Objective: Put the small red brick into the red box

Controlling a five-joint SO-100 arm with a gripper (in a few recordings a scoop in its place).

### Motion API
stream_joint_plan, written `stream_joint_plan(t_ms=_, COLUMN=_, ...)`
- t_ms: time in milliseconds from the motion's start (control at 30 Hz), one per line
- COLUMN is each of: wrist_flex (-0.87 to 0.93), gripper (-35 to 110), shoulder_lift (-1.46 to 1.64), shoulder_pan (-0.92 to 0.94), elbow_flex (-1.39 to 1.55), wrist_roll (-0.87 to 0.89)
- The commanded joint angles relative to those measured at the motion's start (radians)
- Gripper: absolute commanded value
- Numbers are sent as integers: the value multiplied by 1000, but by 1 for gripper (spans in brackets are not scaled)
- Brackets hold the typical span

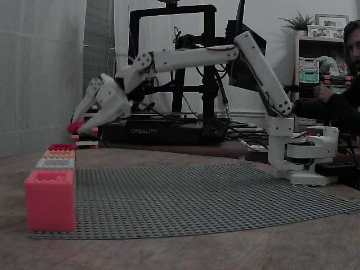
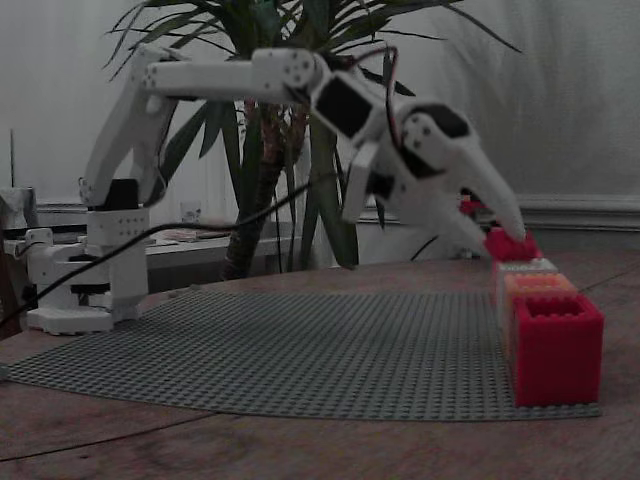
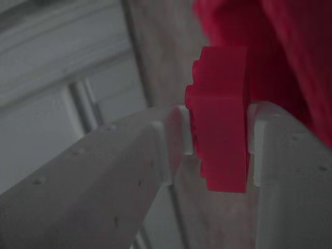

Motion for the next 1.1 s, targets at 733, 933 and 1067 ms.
stream_joint_plan(t_ms=733, wrist_flex=-229, gripper=8, shoulder_lift=-121, shoulder_pan=12, elbow_flex=-144, wrist_roll=-101)
stream_joint_plan(t_ms=933, wrist_flex=-229, gripper=12, shoulder_lift=-123, shoulder_pan=8, elbow_flex=-141, wrist_roll=-109)
stream_joint_plan(t_ms=1067, wrist_flex=-229, gripper=12, shoulder_lift=-118, shoulder_pan=5, elbow_flex=-141, wrist_roll=-104)
